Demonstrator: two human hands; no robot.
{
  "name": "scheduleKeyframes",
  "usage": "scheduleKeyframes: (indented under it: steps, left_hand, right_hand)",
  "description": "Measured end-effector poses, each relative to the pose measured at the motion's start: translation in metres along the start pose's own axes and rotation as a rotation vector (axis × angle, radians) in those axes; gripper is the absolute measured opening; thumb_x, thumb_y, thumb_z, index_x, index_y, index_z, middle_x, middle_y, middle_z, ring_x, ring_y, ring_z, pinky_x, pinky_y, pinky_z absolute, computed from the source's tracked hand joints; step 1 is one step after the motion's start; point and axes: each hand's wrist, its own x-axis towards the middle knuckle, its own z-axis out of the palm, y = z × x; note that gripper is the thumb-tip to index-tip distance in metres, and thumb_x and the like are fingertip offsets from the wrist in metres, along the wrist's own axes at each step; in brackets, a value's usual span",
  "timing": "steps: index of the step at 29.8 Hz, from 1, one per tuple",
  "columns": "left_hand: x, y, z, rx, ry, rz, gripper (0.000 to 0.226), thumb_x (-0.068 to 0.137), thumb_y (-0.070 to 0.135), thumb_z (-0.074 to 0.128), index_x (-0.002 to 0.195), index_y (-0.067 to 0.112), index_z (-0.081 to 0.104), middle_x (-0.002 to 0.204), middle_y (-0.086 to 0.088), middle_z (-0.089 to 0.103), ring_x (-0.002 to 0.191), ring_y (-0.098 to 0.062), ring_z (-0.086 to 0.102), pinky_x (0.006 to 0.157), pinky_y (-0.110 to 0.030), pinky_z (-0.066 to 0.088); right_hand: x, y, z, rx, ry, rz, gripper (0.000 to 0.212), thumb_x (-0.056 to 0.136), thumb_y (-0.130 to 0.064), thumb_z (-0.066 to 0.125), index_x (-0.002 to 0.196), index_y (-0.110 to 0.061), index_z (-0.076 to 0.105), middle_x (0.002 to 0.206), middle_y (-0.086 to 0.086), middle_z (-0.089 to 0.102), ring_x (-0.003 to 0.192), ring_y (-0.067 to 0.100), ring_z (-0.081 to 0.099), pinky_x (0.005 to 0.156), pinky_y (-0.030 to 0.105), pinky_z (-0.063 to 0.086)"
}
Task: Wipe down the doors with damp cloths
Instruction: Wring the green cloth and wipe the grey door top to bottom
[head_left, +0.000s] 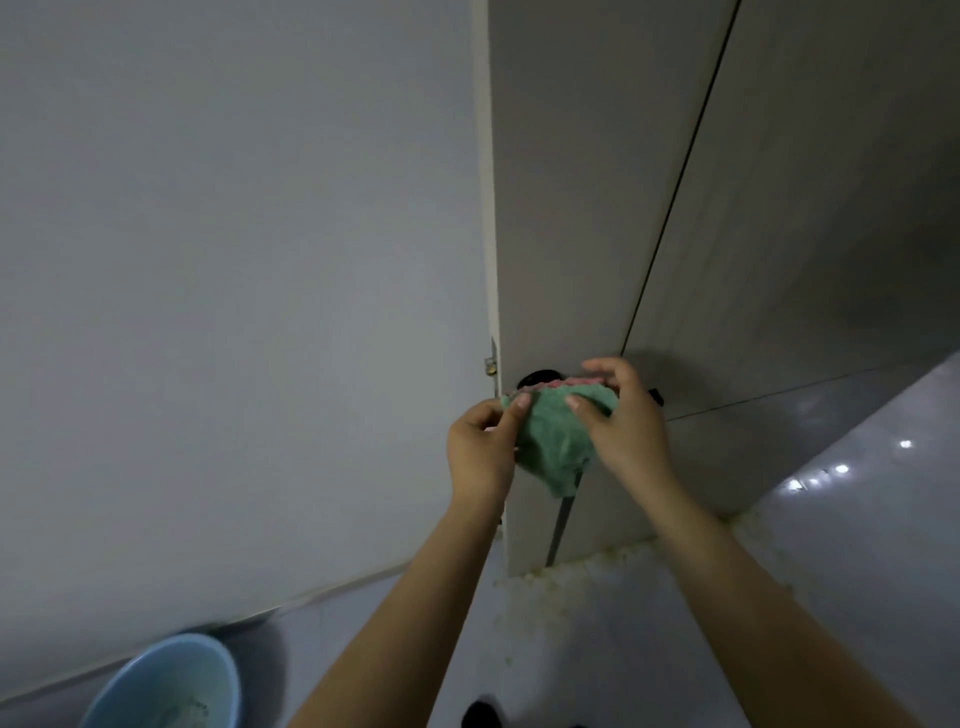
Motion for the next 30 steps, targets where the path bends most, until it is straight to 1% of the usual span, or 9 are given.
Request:
scheduleKeyframes:
  steps: [5, 7, 10, 13, 15, 18, 23, 27, 30]
  left_hand:
    - [0.017, -0.009, 0.021, -0.121, 0.050, -0.116, 0.026, 0.085, 0.015, 0.071, 0.061, 0.012, 0.061, 0.063, 0.000, 0.065, 0.063, -0.010, 0.066, 0.050, -0.025, 0.054]
    - [0.021, -0.013, 0.023, -0.186, 0.051, -0.161, 0.021, 0.086, 0.013, 0.070, 0.066, 0.009, 0.063, 0.070, -0.006, 0.067, 0.069, -0.015, 0.067, 0.052, -0.026, 0.055]
    - [0.023, -0.019, 0.017, -0.203, 0.052, -0.170, 0.018, 0.089, 0.019, 0.067, 0.076, 0.006, 0.064, 0.077, -0.008, 0.069, 0.074, -0.017, 0.068, 0.053, -0.026, 0.055]
    - [0.027, -0.022, 0.008, -0.077, 0.131, -0.061, 0.022, 0.091, 0.032, 0.062, 0.085, 0.010, 0.059, 0.083, -0.004, 0.066, 0.076, -0.016, 0.065, 0.062, -0.030, 0.056]
    - [0.031, -0.022, 0.006, 0.001, 0.172, 0.038, 0.023, 0.093, 0.036, 0.058, 0.098, 0.014, 0.056, 0.098, -0.004, 0.060, 0.087, -0.016, 0.060, 0.074, -0.029, 0.053]
    - [0.038, -0.022, 0.008, -0.001, 0.075, 0.102, 0.038, 0.098, 0.034, 0.048, 0.133, 0.021, 0.044, 0.132, 0.001, 0.042, 0.117, -0.009, 0.048, 0.090, -0.018, 0.043]
    - [0.046, -0.023, 0.008, -0.042, -0.111, 0.155, 0.043, 0.101, 0.030, 0.043, 0.144, 0.028, 0.036, 0.117, 0.030, 0.050, 0.104, 0.024, 0.047, 0.082, -0.001, 0.039]
    - [0.055, -0.022, -0.001, -0.015, -0.185, 0.211, 0.039, 0.101, 0.029, 0.043, 0.139, 0.020, 0.046, 0.126, 0.006, 0.059, 0.118, -0.007, 0.053, 0.096, -0.024, 0.045]
    - [0.055, -0.018, 0.000, -0.017, -0.237, 0.275, 0.026, 0.103, 0.019, 0.038, 0.122, 0.017, 0.055, 0.110, -0.001, 0.065, 0.103, -0.015, 0.060, 0.084, -0.023, 0.048]
  right_hand:
    - [0.005, 0.006, 0.013, -0.310, 0.279, -0.141, 0.024, 0.086, -0.014, 0.065, 0.110, -0.016, 0.065, 0.116, 0.009, 0.052, 0.107, 0.027, 0.047, 0.090, 0.038, 0.037]
    - [-0.005, 0.013, 0.027, -0.387, 0.309, -0.219, 0.020, 0.091, -0.023, 0.056, 0.104, -0.014, 0.068, 0.111, 0.009, 0.059, 0.103, 0.029, 0.050, 0.092, 0.039, 0.031]
    - [-0.016, 0.018, 0.049, -0.418, 0.208, -0.163, 0.041, 0.096, -0.032, 0.035, 0.107, -0.008, 0.065, 0.105, 0.011, 0.066, 0.102, 0.033, 0.056, 0.099, 0.039, 0.027]
    - [-0.010, 0.017, 0.060, -0.594, 0.204, -0.097, 0.052, 0.096, -0.046, 0.031, 0.106, -0.007, 0.064, 0.101, 0.011, 0.067, 0.102, 0.031, 0.055, 0.104, 0.041, 0.023]
    - [-0.003, 0.014, 0.062, -0.721, 0.167, -0.058, 0.051, 0.097, -0.049, 0.036, 0.098, -0.007, 0.065, 0.095, 0.011, 0.068, 0.096, 0.029, 0.055, 0.101, 0.040, 0.024]
    - [0.004, 0.015, 0.057, -0.857, 0.104, -0.087, 0.053, 0.097, -0.049, 0.036, 0.082, -0.008, 0.065, 0.079, 0.009, 0.068, 0.081, 0.027, 0.057, 0.088, 0.039, 0.028]
    - [0.016, 0.033, 0.037, -0.850, 0.121, -0.284, 0.065, 0.098, -0.041, 0.023, 0.061, -0.007, 0.065, 0.056, 0.008, 0.063, 0.059, 0.025, 0.057, 0.070, 0.035, 0.037]
    - [0.016, 0.031, 0.036, -0.904, 0.094, -0.212, 0.065, 0.099, -0.043, 0.022, 0.062, -0.009, 0.064, 0.058, 0.006, 0.064, 0.063, 0.025, 0.056, 0.071, 0.035, 0.033]
    - [0.011, 0.024, 0.050, -0.963, 0.058, -0.137, 0.060, 0.098, -0.048, 0.027, 0.072, -0.011, 0.067, 0.067, 0.006, 0.066, 0.071, 0.025, 0.058, 0.074, 0.036, 0.031]
